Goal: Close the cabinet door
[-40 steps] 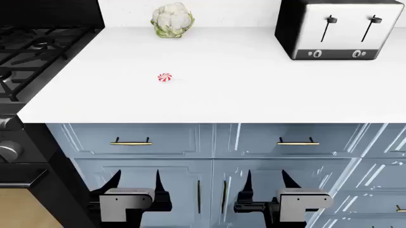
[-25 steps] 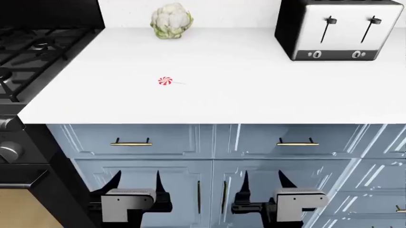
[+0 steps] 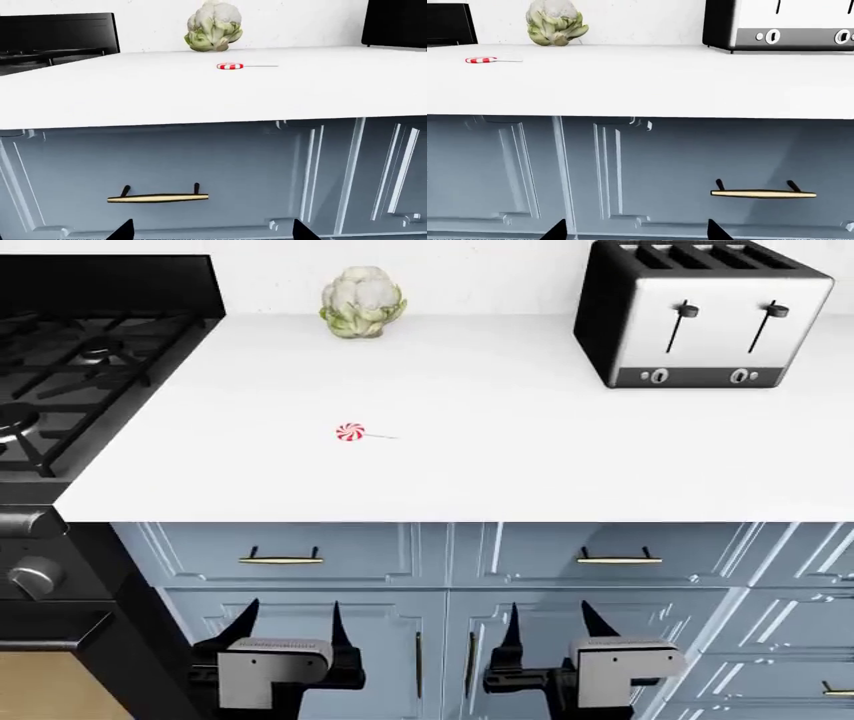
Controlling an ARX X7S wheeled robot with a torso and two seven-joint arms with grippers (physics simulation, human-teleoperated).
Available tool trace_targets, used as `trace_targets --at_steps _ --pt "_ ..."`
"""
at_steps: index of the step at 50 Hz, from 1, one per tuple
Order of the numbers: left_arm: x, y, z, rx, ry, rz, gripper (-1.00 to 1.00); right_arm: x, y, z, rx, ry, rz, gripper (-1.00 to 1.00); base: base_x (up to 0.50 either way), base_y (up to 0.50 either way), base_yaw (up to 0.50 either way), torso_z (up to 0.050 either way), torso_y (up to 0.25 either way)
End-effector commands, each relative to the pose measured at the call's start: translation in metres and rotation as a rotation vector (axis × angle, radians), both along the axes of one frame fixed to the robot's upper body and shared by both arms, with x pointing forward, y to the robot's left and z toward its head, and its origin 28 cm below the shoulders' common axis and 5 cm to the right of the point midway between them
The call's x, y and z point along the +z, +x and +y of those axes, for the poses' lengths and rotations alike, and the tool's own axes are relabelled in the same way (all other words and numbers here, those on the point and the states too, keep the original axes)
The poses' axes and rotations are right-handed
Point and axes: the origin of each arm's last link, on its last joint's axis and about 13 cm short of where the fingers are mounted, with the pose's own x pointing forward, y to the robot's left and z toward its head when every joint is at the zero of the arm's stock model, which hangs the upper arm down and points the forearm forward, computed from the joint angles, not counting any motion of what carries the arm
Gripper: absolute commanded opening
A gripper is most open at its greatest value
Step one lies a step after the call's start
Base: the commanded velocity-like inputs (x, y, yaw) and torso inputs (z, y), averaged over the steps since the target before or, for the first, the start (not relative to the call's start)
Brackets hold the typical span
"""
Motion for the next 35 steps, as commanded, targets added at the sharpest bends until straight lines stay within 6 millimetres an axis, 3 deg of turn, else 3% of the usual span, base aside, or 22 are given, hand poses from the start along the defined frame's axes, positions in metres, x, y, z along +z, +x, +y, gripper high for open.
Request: trace_targets --at_steps 1,15,18,35 --pt "-0.0005 -0.0004 -0.0001 -0.001 0.004 0.004 1.00 -0.0019 -0.0005 0.0003 -0.002 -0.002 0.007 1.00 0.00 0.00 0.00 0.050 0.010" --pt "-0.0016 -0.0003 0.0005 0.013 0.004 -0.004 1.00 -0.0025 -0.0016 0.0001 -0.009 0.008 0.004 1.00 0.00 0.00 0.00 0.050 0.009" --pt "-0.0017 -0.0001 0.0004 0.017 0.009 -0.008 1.00 -0.0019 -0.0019 -0.0001 -0.001 0.018 0.002 1.00 0.00 0.10 0.00 0.005 0.000" --pt "-0.0019 -0.0010 0.0000 0.013 0.013 -0.015 1.00 -0.0036 -0.0026 0.0005 -0.001 0.003 0.000 1.00 0.00 0.50 0.00 0.000 0.000"
